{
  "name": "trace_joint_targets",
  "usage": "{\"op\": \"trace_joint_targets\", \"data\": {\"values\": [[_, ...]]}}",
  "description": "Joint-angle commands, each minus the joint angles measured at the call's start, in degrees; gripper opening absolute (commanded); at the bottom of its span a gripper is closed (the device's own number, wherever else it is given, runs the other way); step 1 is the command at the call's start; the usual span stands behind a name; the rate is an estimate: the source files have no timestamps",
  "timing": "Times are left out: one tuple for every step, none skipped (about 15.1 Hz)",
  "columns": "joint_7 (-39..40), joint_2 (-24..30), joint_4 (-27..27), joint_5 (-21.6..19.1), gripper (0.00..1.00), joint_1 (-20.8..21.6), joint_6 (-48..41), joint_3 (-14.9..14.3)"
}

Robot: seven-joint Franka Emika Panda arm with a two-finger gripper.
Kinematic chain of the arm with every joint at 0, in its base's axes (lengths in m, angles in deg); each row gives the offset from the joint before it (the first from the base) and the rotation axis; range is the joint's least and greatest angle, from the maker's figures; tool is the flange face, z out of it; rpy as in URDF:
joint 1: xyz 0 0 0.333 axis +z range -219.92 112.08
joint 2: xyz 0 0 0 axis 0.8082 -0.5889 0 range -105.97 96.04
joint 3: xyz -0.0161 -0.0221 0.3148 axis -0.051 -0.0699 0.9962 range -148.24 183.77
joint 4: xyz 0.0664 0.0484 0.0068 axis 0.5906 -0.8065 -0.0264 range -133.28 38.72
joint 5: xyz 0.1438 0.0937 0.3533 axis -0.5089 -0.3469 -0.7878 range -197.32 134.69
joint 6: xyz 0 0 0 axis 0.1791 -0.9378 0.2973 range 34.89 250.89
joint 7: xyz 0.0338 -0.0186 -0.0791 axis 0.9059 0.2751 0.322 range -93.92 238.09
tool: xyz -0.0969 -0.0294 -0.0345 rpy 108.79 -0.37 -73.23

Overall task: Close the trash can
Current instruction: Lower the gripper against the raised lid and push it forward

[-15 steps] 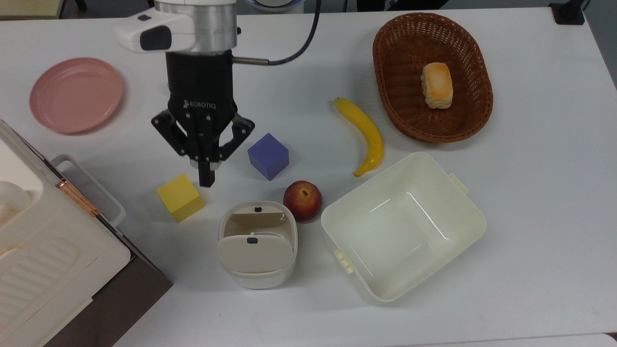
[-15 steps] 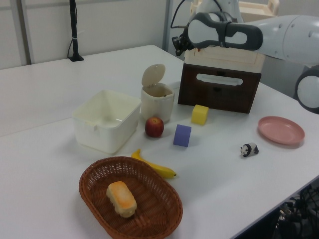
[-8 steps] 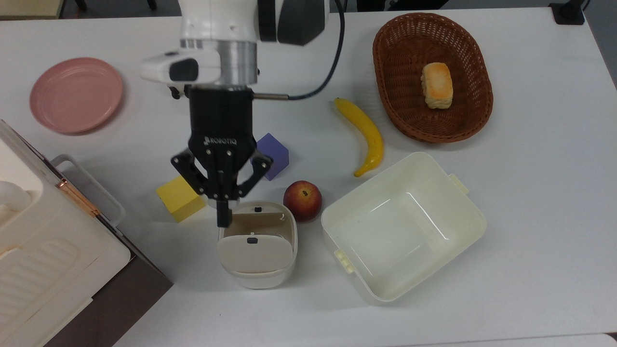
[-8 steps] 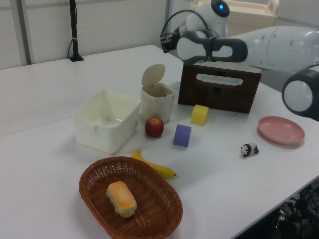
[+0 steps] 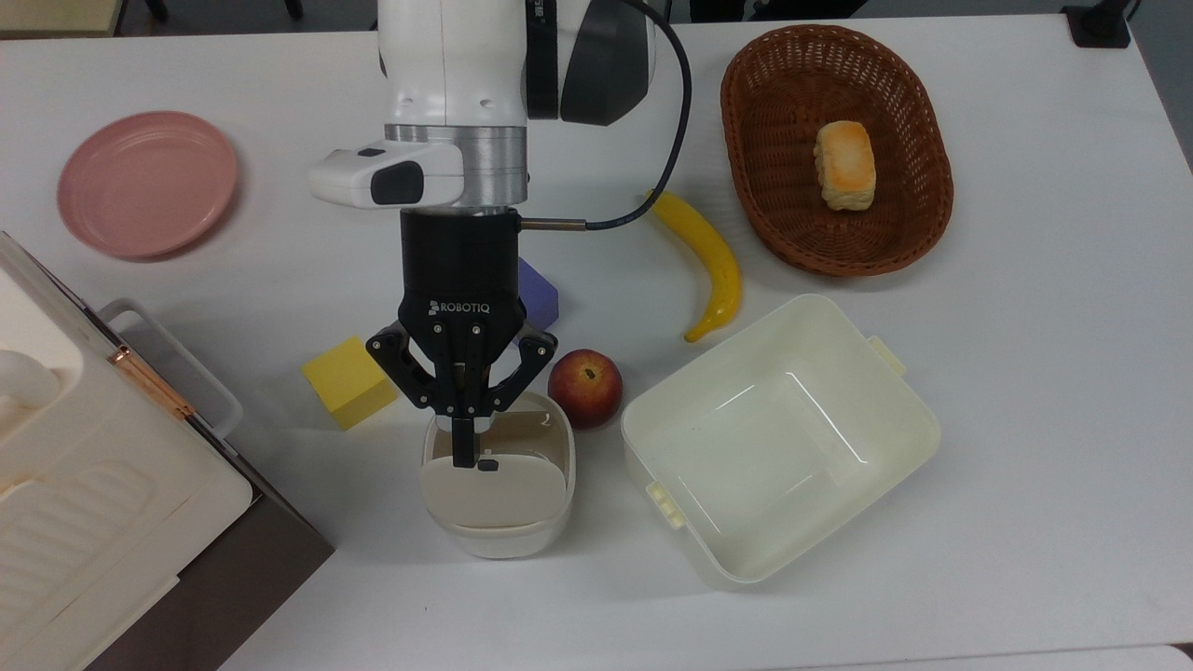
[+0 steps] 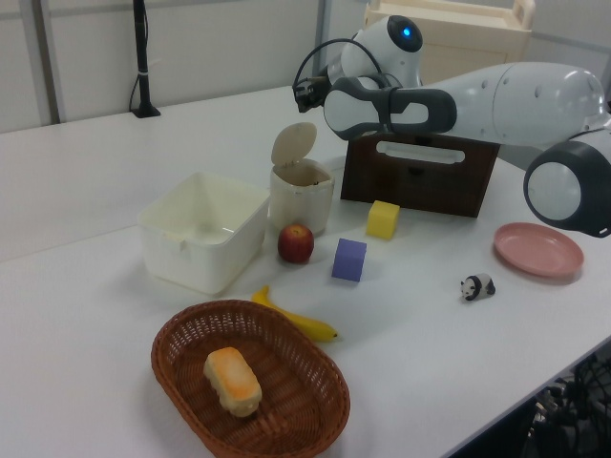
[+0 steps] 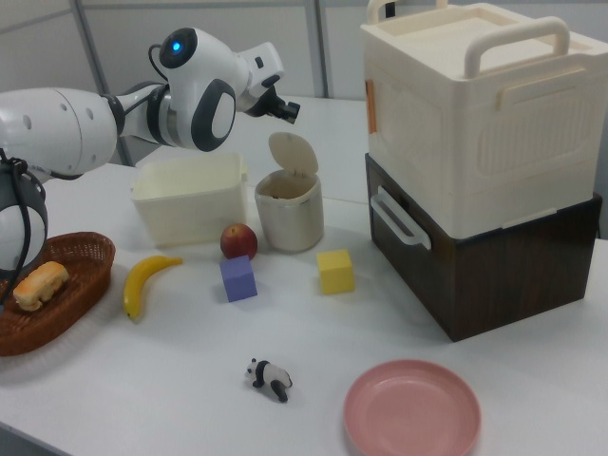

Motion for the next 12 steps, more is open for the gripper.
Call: {"op": "trace_joint_targets", "data": {"values": [[1.2, -1.0, 1.2, 0.6, 0.0, 0.2, 1.1, -0.1], [1.2, -1.1, 1.2, 0.6, 0.0, 0.2, 1.1, -0.2], [1.2, -1.3, 1.2, 1.0, 0.0, 0.2, 1.1, -0.1], [1.1, -1.3, 1.1, 1.6, 0.0, 0.2, 1.1, -0.1], [1.1, -1.4, 1.1, 2.0, 0.0, 0.2, 1.1, -0.1], [1.1, -1.4, 1.0, 2.2, 0.0, 0.2, 1.1, -0.1], [1.1, -1.5, 1.0, 2.5, 0.0, 0.2, 1.1, -0.1], [1.1, -1.5, 1.0, 2.7, 0.0, 0.2, 1.1, -0.1], [1.1, -1.5, 1.0, 2.8, 0.0, 0.2, 1.1, -0.1], [1.2, -1.6, 1.0, 3.0, 0.0, 0.2, 1.1, -0.1], [1.1, -2.1, 1.0, 3.4, 0.0, 0.2, 1.1, -0.1], [1.1, -2.1, 1.0, 3.6, 0.0, 0.2, 1.1, -0.1]]}}
